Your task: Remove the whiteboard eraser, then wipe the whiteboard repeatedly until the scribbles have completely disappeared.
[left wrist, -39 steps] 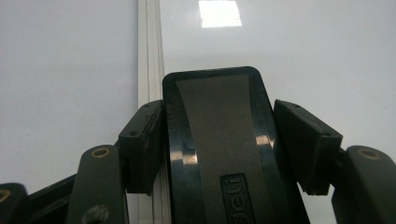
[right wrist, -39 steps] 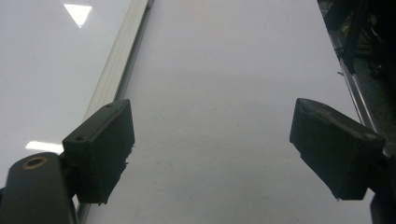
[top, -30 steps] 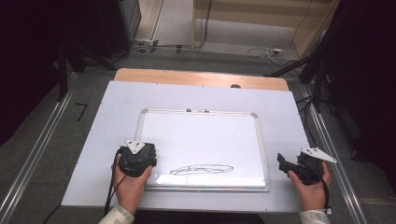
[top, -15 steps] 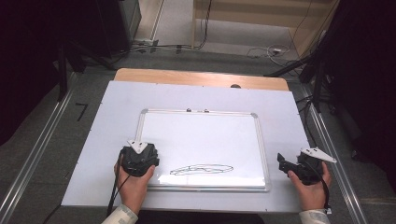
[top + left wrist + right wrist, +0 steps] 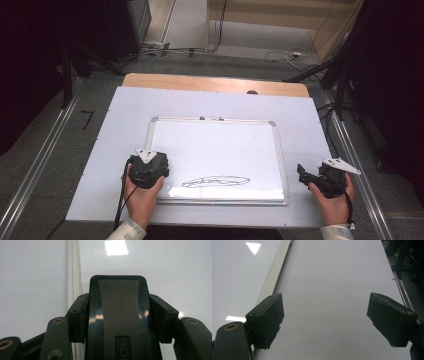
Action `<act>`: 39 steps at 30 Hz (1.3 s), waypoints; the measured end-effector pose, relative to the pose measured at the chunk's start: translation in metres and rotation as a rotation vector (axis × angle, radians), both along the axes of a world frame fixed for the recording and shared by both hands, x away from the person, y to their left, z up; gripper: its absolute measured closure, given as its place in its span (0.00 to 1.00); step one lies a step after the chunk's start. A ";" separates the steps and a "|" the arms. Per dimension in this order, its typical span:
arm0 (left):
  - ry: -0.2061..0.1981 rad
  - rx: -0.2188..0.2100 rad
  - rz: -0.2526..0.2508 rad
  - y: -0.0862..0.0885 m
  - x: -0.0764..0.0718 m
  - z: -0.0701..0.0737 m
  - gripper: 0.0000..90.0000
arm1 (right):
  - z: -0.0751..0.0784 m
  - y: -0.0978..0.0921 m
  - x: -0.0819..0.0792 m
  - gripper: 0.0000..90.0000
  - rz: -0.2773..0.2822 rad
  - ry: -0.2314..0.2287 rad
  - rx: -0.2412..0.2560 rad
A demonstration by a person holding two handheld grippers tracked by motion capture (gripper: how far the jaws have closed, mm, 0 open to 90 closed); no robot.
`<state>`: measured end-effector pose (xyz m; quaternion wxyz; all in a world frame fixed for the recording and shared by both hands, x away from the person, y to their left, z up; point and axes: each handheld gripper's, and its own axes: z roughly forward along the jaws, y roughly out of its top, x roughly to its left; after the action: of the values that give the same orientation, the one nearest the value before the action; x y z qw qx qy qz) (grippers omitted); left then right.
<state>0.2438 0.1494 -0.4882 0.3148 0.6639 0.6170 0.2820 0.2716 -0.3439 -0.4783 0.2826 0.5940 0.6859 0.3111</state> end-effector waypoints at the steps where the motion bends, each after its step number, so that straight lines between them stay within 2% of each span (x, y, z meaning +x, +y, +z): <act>1: -0.021 0.005 0.000 -0.001 -0.001 0.004 0.45 | 0.000 0.000 0.000 0.14 0.001 -0.001 -0.002; 4: -0.038 -0.006 -0.006 -0.001 -0.003 0.009 0.45 | 0.000 -0.001 0.000 0.14 0.000 0.000 -0.004; 6: -0.035 -0.030 -0.018 0.000 -0.004 0.010 0.45 | 0.000 -0.001 0.000 0.14 -0.001 0.000 -0.002; 9: -0.026 -0.039 -0.031 -0.001 -0.003 0.010 0.45 | -0.001 0.000 0.002 0.14 -0.004 0.007 0.004; 17: -0.033 -0.060 -0.057 -0.005 -0.002 0.011 0.45 | -0.001 0.000 0.001 0.14 -0.001 0.008 0.004; 39: -0.034 -0.076 -0.085 -0.008 -0.001 0.012 0.45 | 0.000 -0.001 0.000 0.14 -0.002 0.002 0.007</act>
<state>0.2431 0.1411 -0.4757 0.3620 0.6721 0.5931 0.2557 0.2715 -0.3453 -0.4781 0.2804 0.5960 0.6844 0.3126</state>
